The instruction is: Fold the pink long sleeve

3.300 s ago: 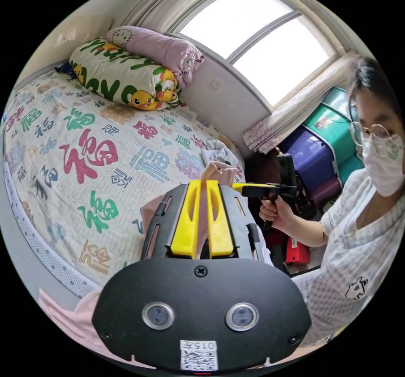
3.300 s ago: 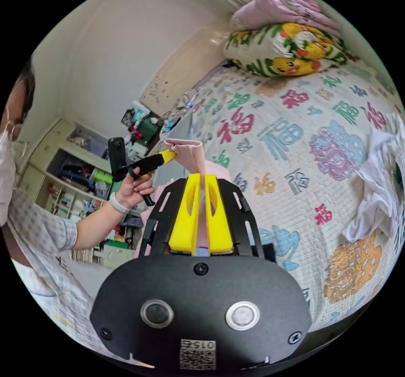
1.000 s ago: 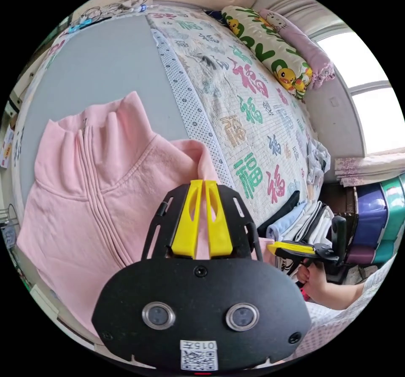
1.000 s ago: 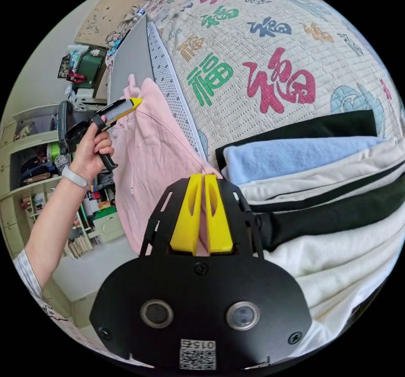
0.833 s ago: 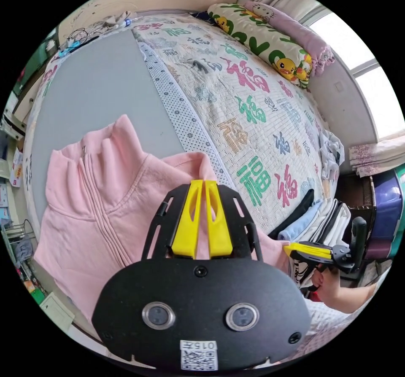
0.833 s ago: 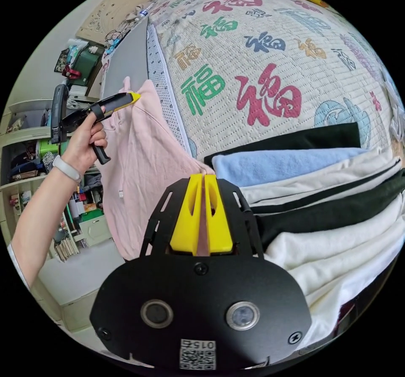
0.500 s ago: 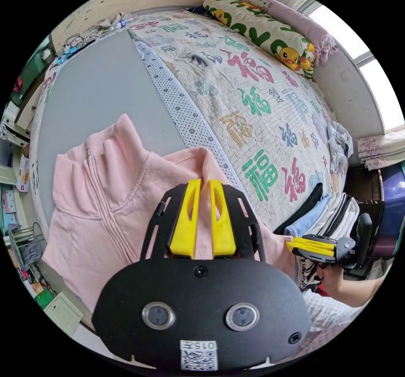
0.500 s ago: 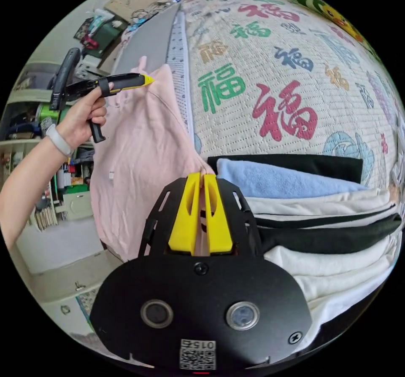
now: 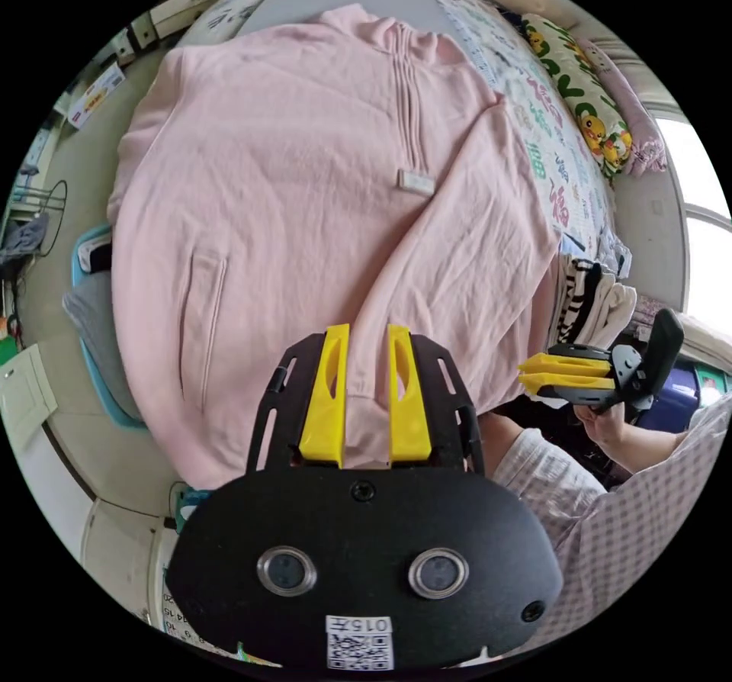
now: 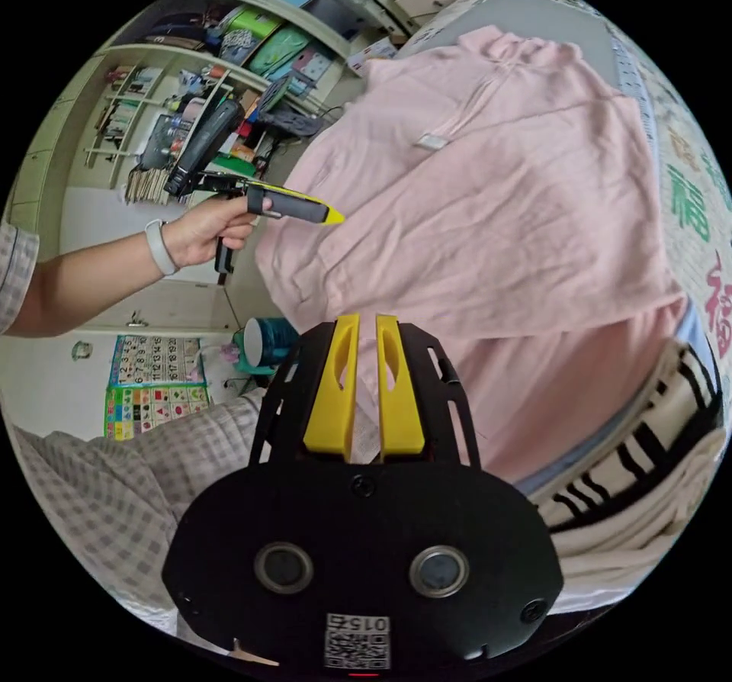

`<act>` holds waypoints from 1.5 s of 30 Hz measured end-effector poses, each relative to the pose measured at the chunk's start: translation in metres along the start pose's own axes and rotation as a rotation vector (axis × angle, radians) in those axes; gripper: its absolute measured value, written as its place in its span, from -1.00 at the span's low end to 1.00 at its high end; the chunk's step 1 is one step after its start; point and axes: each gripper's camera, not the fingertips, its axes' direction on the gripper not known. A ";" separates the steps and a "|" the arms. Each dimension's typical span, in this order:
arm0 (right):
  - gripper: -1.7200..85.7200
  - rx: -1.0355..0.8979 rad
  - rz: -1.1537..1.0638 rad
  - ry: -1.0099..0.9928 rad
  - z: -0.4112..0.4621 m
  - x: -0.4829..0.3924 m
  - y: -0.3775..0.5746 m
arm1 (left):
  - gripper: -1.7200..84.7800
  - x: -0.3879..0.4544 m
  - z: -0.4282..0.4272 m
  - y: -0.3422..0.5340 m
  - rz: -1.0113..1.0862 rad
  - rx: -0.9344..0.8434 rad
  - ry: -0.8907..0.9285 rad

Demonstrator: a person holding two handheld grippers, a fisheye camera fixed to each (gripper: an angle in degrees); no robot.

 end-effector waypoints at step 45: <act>-0.87 -0.875 0.214 0.397 0.011 -0.322 -0.263 | -0.94 -0.578 0.130 0.106 -1.042 0.590 1.144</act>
